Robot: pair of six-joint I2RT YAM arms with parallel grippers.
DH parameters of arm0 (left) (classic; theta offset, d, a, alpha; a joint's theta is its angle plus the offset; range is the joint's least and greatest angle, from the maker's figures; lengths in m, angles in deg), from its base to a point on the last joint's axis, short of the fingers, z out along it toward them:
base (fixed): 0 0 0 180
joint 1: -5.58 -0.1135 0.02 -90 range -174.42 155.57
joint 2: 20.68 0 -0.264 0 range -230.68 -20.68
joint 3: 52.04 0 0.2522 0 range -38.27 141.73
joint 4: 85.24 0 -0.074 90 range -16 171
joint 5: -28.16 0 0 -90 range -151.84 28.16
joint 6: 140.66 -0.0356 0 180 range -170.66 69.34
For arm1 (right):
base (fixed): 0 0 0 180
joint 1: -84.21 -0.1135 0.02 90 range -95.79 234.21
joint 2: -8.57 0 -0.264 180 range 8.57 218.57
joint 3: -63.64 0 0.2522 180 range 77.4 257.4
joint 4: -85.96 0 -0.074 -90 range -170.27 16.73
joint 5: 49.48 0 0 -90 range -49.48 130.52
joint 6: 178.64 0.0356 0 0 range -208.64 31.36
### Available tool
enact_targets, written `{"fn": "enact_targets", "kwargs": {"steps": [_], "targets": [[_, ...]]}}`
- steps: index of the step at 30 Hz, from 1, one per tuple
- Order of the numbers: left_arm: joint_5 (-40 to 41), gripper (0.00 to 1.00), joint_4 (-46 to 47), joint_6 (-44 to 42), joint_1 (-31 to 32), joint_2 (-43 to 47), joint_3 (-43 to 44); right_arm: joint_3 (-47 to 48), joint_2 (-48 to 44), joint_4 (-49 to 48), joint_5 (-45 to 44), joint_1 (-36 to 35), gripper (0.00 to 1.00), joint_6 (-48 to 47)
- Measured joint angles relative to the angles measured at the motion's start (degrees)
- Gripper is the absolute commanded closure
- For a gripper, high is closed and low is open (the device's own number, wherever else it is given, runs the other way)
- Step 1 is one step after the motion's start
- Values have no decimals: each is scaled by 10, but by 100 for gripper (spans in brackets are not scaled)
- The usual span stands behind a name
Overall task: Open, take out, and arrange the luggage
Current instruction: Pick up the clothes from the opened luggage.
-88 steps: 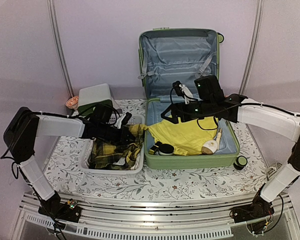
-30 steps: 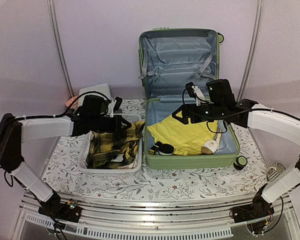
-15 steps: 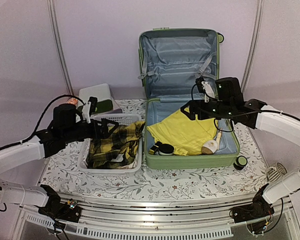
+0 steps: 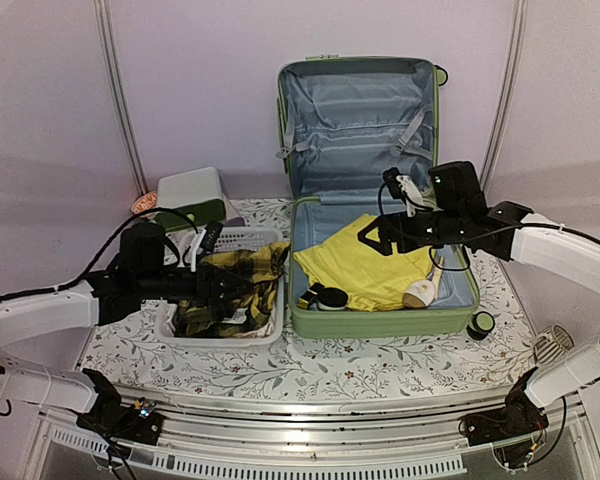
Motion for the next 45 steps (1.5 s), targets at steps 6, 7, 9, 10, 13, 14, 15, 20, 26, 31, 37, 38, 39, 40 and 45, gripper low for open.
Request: {"fn": "enact_targets", "kwargs": {"steps": [6,7,9,10,13,14,15,20,26,31,37,38,39,40,45], "targets": [[-25,57,-24,-6,11,-61,3,-28,0,2,28,0,19,2],[-26,58,-30,-7,12,-76,7,-33,0,4,31,0,19,3],[-22,60,-51,-9,13,-111,19,-37,0,6,34,0,19,5],[-20,62,-61,-11,13,-127,25,-38,0,6,35,0,19,5],[-7,66,-88,-15,14,-181,45,-40,0,5,43,0,21,8],[-3,66,-94,-17,14,-193,49,-41,1,5,49,0,23,9],[0,66,-97,-19,14,-201,52,-41,4,4,56,0,24,10],[24,58,-116,-21,26,-191,59,-35,51,11,84,-12,26,7],[59,41,-141,-37,58,-108,67,7,112,52,75,-35,24,-7],[89,38,-143,-59,86,-49,92,45,123,88,48,-43,25,-16],[157,40,-143,-64,89,-32,112,91,149,96,9,-57,27,-22],[172,40,-145,-62,89,-34,118,104,162,97,-2,-62,27,-22],[187,40,-147,-60,89,-36,124,114,173,96,-9,-65,27,-23],[198,40,-147,-57,89,-36,129,130,189,97,-19,-70,27,-23],[243,40,-149,-47,87,-28,135,218,276,113,-77,-96,24,-28]]}}
